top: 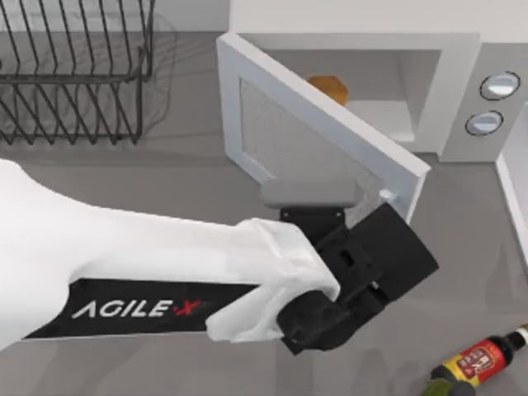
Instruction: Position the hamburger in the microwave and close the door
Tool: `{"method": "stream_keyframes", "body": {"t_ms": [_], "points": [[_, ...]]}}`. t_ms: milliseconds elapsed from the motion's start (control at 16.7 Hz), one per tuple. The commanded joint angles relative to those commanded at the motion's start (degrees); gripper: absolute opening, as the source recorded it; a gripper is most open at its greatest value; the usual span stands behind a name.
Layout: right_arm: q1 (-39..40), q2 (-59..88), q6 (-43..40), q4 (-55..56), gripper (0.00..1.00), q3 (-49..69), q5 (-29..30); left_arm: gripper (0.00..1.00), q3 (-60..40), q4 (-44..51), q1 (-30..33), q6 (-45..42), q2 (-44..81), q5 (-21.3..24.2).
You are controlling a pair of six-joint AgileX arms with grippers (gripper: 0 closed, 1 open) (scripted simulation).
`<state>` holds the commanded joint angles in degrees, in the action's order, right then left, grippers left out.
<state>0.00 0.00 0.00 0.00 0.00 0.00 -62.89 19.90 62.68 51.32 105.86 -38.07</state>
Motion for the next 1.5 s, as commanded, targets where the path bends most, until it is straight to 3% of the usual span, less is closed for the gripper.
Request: {"method": "stream_keyframes", "body": {"t_ms": [180,720,1140,1500], "points": [[0.0,0.0,0.0,0.0,1.00,0.0,0.0,0.00,-3.5,2.6,1.2,1.5,3.3,-0.4],[0.0,0.0,0.0,0.0,1.00,0.0,0.0,0.00,-27.1,12.9,5.9,7.1,17.1,-2.1],[0.0,0.0,0.0,0.0,1.00,0.0,0.0,0.00,-28.3,14.0,6.0,7.3,18.4,-2.3],[0.0,0.0,0.0,0.0,1.00,0.0,0.0,0.00,-34.2,12.0,1.3,2.2,22.6,-0.3]]}}
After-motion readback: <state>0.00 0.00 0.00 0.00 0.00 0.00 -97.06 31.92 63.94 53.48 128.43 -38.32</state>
